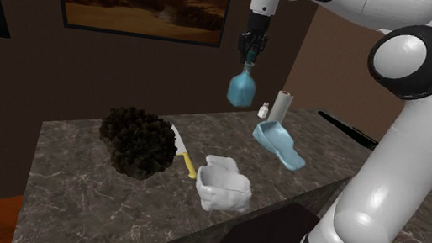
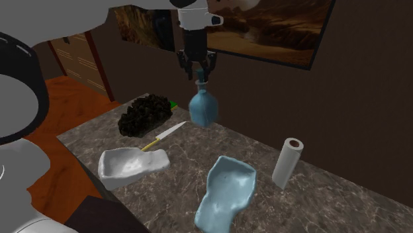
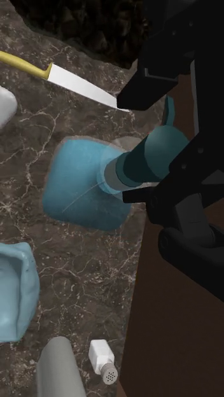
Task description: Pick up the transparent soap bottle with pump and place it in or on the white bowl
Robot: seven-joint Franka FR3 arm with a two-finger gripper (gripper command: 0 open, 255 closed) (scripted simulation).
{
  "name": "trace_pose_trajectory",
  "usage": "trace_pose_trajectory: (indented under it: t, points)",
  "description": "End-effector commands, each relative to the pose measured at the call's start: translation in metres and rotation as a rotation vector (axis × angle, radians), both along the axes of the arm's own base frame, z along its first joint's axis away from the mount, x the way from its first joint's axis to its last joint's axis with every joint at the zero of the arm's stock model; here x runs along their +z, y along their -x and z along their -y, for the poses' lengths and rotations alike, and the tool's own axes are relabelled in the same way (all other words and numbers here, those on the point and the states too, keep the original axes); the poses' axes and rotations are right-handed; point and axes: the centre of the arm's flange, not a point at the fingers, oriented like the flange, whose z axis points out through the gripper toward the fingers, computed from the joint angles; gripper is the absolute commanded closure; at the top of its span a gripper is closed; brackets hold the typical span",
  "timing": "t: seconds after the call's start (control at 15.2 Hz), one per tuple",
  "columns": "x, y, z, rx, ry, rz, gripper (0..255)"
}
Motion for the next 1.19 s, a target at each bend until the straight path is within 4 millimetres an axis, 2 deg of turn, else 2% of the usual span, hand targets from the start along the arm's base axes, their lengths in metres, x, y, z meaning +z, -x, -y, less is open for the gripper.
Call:
trace_pose_trajectory:
  t: [0.0, 1.12]
  points:
    - [0.007, 0.017, -0.02, -0.001, 0.0, 0.0, 255]
    - [0.054, 0.144, -0.199, -0.001, 0.0, 0.0, 255]
